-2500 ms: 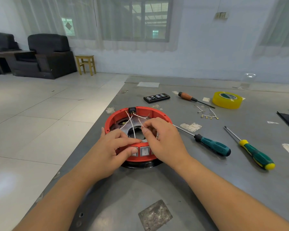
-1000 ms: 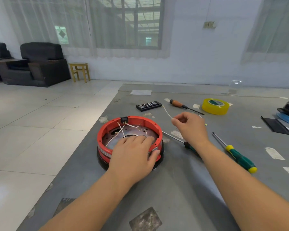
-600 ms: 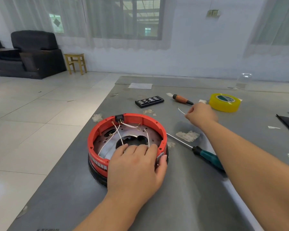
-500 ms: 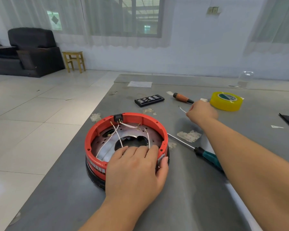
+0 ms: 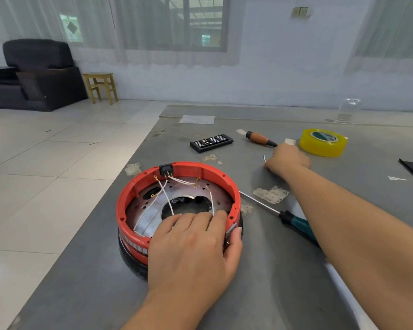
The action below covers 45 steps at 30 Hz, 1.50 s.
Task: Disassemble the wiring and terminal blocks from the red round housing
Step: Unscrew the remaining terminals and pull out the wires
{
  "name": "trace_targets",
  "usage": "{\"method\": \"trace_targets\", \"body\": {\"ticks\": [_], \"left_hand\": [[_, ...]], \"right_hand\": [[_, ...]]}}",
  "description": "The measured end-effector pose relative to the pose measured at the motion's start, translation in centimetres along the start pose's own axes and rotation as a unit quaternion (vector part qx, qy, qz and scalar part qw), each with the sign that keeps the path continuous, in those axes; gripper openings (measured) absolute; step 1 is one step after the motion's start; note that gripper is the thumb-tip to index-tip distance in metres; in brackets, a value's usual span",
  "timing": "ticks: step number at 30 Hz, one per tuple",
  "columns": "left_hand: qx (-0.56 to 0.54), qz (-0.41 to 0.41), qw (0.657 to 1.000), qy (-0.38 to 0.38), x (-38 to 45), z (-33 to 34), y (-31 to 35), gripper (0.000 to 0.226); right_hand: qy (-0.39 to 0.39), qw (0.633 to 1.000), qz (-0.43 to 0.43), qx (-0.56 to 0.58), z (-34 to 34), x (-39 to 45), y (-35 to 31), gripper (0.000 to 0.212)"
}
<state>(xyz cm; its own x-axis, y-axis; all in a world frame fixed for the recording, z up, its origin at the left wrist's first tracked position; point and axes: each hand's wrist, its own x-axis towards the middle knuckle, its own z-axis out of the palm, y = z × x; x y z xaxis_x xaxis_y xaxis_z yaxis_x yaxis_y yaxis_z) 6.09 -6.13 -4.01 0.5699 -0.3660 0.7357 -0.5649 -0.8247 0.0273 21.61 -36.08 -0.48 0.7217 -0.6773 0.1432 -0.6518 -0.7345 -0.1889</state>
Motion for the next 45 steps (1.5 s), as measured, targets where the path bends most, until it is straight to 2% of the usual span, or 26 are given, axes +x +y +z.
{"method": "trace_targets", "body": {"ticks": [6, 9, 11, 13, 15, 17, 20, 21, 23, 26, 29, 32, 37, 40, 43, 45], "left_hand": [[-0.012, 0.004, 1.000, 0.000, 0.2, 0.3, -0.1, 0.030], [-0.043, 0.003, 0.999, 0.009, 0.3, -0.2, -0.2, 0.033], [-0.081, 0.006, 0.996, 0.025, 0.4, -0.9, -0.2, 0.031], [-0.153, 0.001, 0.987, 0.041, 0.5, -1.7, -0.4, 0.028], [-0.263, -0.056, 0.962, 0.043, 0.7, -2.6, -0.8, 0.025], [-0.332, -0.145, 0.930, 0.061, 1.1, -3.4, -1.8, 0.022], [-0.292, -0.248, 0.922, 0.049, 1.3, -3.7, -4.3, 0.025], [-0.269, -0.278, 0.922, 0.029, 1.1, -3.7, -5.1, 0.030], [-0.254, -0.345, 0.903, 0.000, 0.3, -3.7, -6.2, 0.047], [-0.326, -0.437, 0.838, 0.003, -1.2, -3.5, -6.6, 0.066], [-0.408, -0.485, 0.774, -0.006, -2.1, -2.9, -6.4, 0.064], [-0.425, -0.470, 0.774, -0.004, -2.3, -2.6, -6.9, 0.039], [-0.451, -0.417, 0.788, 0.027, -2.8, -3.3, -7.3, 0.038], [-0.461, -0.388, 0.796, 0.053, -3.0, -3.7, -7.4, 0.045], [-0.476, -0.356, 0.801, 0.078, -3.0, -3.9, -7.7, 0.053], [-0.497, -0.330, 0.797, 0.093, -2.9, -3.9, -7.9, 0.050]], "right_hand": [[0.039, 0.993, -0.108, -0.020, -1.8, -4.5, 1.4, 0.012], [0.053, 0.977, -0.169, 0.116, -2.5, -8.5, 1.5, 0.015], [0.057, 0.945, -0.212, 0.244, -2.6, -11.9, 1.2, 0.016], [0.039, 0.904, -0.216, 0.366, -2.3, -15.4, 0.7, 0.019], [-0.008, 0.880, -0.192, 0.435, -1.8, -18.5, 0.3, 0.034], [-0.047, 0.875, -0.177, 0.447, -1.0, -20.8, 0.0, 0.053], [-0.069, 0.873, -0.159, 0.457, -0.2, -22.7, -0.1, 0.069], [-0.068, 0.875, -0.150, 0.455, 0.0, -23.0, -0.1, 0.069], [-0.066, 0.879, -0.148, 0.448, 0.1, -23.3, -0.1, 0.054], [-0.067, 0.877, -0.165, 0.445, -0.1, -23.5, -0.1, 0.043], [-0.077, 0.877, -0.172, 0.442, 0.3, -23.5, 0.0, 0.056], [-0.088, 0.865, -0.168, 0.465, 0.3, -23.3, 0.2, 0.050], [-0.070, 0.823, -0.193, 0.529, -0.2, -23.5, 0.1, 0.031], [-0.064, 0.801, -0.195, 0.562, -0.5, -23.6, -0.2, 0.038], [-0.124, 0.766, -0.189, 0.602, -0.3, -23.6, -0.3, 0.047], [-0.164, 0.734, -0.199, 0.629, -0.1, -23.5, -0.1, 0.053]]}}
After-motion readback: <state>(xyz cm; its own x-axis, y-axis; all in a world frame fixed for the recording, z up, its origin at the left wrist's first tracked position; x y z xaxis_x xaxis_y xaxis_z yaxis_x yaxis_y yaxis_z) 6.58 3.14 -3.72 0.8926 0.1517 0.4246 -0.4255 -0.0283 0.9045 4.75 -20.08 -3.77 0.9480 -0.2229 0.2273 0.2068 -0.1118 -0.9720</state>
